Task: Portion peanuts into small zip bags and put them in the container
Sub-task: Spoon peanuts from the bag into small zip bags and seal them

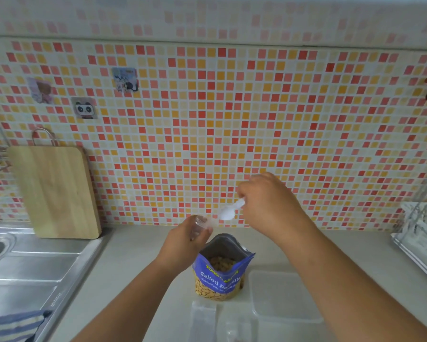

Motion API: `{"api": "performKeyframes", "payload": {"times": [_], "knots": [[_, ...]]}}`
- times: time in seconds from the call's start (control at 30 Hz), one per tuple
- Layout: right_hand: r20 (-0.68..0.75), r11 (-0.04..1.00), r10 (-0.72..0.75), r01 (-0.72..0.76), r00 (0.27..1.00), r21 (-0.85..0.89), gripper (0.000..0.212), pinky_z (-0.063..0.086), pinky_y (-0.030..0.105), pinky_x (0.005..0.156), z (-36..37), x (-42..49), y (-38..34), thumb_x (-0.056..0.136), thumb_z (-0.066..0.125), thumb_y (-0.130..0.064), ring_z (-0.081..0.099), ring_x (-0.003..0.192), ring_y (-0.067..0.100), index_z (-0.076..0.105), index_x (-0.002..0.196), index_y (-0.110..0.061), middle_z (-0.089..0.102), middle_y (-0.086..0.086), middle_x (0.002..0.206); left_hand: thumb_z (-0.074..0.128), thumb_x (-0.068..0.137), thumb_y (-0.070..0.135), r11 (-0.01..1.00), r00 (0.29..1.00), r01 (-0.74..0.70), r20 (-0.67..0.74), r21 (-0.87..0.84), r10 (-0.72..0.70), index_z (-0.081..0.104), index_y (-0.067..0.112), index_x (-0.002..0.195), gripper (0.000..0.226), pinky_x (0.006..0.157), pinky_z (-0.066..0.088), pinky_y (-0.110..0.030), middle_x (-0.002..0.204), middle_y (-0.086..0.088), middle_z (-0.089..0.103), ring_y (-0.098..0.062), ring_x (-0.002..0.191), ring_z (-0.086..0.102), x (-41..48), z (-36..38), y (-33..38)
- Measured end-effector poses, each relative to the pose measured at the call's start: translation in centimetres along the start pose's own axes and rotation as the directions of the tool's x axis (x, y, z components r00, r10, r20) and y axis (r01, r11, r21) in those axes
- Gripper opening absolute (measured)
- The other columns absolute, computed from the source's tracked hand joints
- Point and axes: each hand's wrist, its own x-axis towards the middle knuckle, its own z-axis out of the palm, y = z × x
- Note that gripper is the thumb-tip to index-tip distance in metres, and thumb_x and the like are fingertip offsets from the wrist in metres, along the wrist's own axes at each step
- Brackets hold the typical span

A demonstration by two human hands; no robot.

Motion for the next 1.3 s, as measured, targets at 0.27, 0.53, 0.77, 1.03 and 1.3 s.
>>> {"api": "performKeyframes", "payload": {"times": [0.27, 0.53, 0.77, 1.03, 1.3], "knots": [[0.456, 0.992, 0.11, -0.071, 0.883, -0.103, 0.032, 0.045, 0.034, 0.09, 10.8, -1.5, -2.0, 0.087, 0.058, -0.017, 0.053, 0.106, 0.027, 0.06, 0.119, -0.009, 0.055, 0.01, 0.115, 0.046, 0.09, 0.054, 0.984, 0.982, 0.029, 0.18, 0.175, -0.061, 0.051, 0.024, 0.12, 0.044, 0.062, 0.048, -0.018, 0.107, 0.001, 0.066, -0.01, 0.082, 0.061, -0.6, 0.0, -1.1], [0.456, 0.845, 0.418, -0.521, 0.786, 0.123, 0.038, 0.05, 0.032, 0.092, 14.6, -1.9, -3.7, 0.086, 0.055, -0.03, 0.056, 0.11, 0.027, 0.06, 0.121, -0.016, 0.058, 0.008, 0.12, 0.049, 0.089, 0.052, 0.989, 0.979, 0.06, 0.183, 0.132, -0.083, 0.055, 0.021, 0.11, 0.038, 0.067, 0.049, -0.021, 0.097, 0.001, 0.066, -0.011, 0.083, 0.061, -0.4, 0.4, -1.5], [0.417, 0.785, 0.537, -0.615, 0.734, 0.071, 0.024, 0.043, 0.029, 0.076, 13.3, -1.0, -0.9, 0.092, 0.047, -0.027, 0.058, 0.089, 0.023, 0.064, 0.1, -0.013, 0.064, 0.004, 0.096, 0.047, 0.091, 0.049, 0.99, 0.969, 0.072, 0.227, 0.123, -0.098, 0.051, 0.02, 0.118, 0.039, 0.073, 0.046, -0.022, 0.105, 0.001, 0.062, -0.014, 0.091, 0.059, -0.4, 0.3, -1.5], [0.536, 0.54, 0.49, -0.722, 0.688, 0.433, 0.013, 0.048, 0.017, 0.056, 12.5, -1.9, 4.9, 0.082, 0.056, -0.016, 0.056, 0.066, 0.015, 0.062, 0.07, -0.015, 0.058, -0.002, 0.069, 0.048, 0.092, 0.045, 0.997, 0.966, 0.071, 0.251, -0.004, -0.067, 0.052, 0.022, 0.115, 0.033, 0.078, 0.05, -0.026, 0.103, 0.002, 0.064, -0.011, 0.092, 0.06, -0.4, -0.5, -1.5], [0.636, 0.598, 0.512, -0.772, 0.577, 0.218, 0.031, 0.04, 0.021, 0.062, 9.7, -0.7, 6.4, 0.088, 0.048, -0.012, 0.045, 0.062, 0.011, 0.064, 0.114, -0.011, 0.051, 0.0, 0.077, 0.058, 0.085, 0.049, 0.942, 0.976, -0.131, 0.208, 0.31, 0.067, 0.05, 0.029, 0.127, 0.047, 0.087, 0.048, -0.027, 0.119, 0.007, 0.06, -0.013, 0.104, 0.053, -0.2, -1.0, -1.3]]}}
